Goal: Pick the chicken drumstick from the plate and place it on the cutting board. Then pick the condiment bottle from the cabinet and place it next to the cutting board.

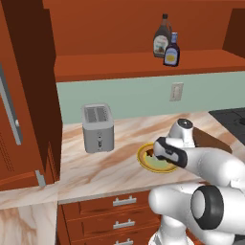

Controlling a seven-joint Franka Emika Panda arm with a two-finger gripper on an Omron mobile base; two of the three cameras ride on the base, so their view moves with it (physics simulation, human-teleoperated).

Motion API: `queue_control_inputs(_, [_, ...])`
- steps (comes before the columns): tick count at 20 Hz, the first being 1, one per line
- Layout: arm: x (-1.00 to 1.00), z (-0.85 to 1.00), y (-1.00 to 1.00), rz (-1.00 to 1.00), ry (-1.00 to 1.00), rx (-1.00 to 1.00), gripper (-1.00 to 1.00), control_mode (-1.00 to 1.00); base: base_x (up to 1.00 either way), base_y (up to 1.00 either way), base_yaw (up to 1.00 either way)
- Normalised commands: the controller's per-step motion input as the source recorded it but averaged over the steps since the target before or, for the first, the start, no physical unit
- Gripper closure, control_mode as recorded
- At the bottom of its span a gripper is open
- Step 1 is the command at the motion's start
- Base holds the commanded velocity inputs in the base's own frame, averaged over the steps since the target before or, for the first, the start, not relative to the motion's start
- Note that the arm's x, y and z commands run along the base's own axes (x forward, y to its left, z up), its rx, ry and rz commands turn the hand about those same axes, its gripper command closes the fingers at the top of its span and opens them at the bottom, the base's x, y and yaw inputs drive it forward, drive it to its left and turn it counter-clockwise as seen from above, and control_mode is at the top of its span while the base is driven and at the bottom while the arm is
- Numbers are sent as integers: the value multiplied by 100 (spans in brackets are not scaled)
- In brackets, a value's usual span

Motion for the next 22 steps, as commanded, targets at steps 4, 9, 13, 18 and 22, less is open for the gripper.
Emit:
queue_control_inputs(4, [14,-19,-3,0,0,0,-100,-100,0,0,0])
queue_control_inputs(9, [12,-20,-4,0,0,0,-100,-100,0,0,0])
queue_control_inputs(13, [13,-20,-3,0,0,0,-100,-100,0,0,0])
queue_control_inputs(18, [16,-19,-2,0,0,0,-100,-100,0,0,0])
queue_control_inputs(22, [15,-18,0,0,0,0,-100,-100,0,0,0])
